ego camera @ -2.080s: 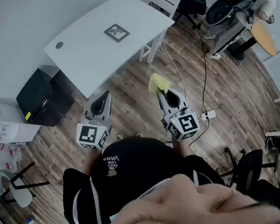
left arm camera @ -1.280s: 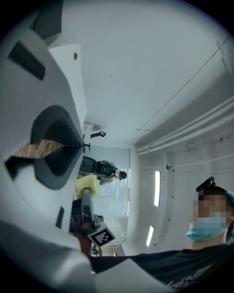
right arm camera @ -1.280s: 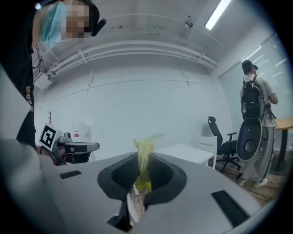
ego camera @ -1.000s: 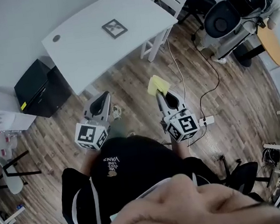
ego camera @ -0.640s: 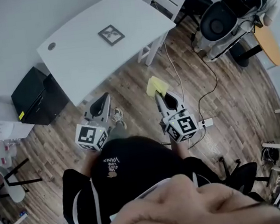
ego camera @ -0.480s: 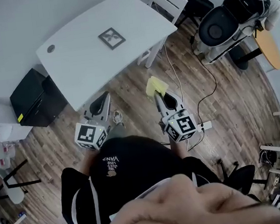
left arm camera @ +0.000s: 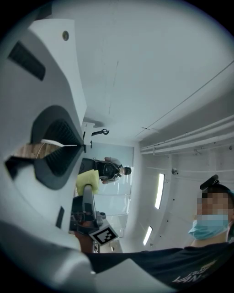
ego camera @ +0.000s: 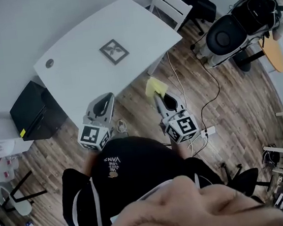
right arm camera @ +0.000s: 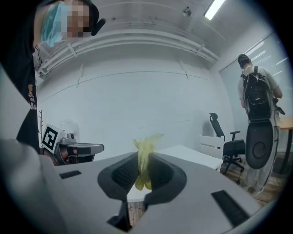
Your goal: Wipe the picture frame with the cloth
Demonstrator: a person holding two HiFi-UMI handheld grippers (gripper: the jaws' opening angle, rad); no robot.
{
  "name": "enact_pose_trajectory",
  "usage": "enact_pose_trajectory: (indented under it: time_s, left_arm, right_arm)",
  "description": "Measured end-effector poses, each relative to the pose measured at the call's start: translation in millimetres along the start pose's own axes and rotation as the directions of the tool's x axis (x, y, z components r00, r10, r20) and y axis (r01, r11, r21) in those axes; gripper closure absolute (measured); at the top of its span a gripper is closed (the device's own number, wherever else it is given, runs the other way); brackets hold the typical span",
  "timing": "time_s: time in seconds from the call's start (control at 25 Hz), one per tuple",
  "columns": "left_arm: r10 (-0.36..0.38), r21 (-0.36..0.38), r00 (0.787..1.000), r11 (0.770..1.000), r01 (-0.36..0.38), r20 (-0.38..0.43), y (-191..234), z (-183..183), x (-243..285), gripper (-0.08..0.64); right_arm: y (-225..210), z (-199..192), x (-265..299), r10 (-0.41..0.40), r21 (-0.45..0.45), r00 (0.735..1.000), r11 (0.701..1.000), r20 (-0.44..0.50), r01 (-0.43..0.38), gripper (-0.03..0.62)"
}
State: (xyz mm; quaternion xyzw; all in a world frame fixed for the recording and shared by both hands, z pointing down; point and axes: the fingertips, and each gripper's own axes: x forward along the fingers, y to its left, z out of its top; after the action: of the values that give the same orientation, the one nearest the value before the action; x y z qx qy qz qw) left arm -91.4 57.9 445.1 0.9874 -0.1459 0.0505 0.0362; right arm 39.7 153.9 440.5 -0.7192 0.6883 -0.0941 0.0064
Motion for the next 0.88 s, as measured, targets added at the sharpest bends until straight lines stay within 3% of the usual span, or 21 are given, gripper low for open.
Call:
enact_pose_trajectory:
  time_s: [0.36, 0.56, 0.88]
  left_arm:
    - [-0.043, -0.017, 0.999, 0.999, 0.043, 0.007, 69, 5, 38, 0.543]
    - [-0.073, -0.008, 0.997, 0.997, 0.073, -0.001, 69, 5, 44, 0.543]
    - [-0.011, -0.031, 1.000, 0.999, 0.011, 0.009, 97, 1, 43, 0.543]
  right_arm:
    - [-4, 10, 81, -0.022, -0.013, 1.000, 1.000, -0.011, 0.022, 0.548]
    - [-8, 11, 87, -0.026, -0.006, 1.000, 1.000, -0.016, 0.026, 0.548]
    - [-4, 10, 117, 0.018, -0.019, 0.999, 1.000, -0.036, -0.019, 0.548]
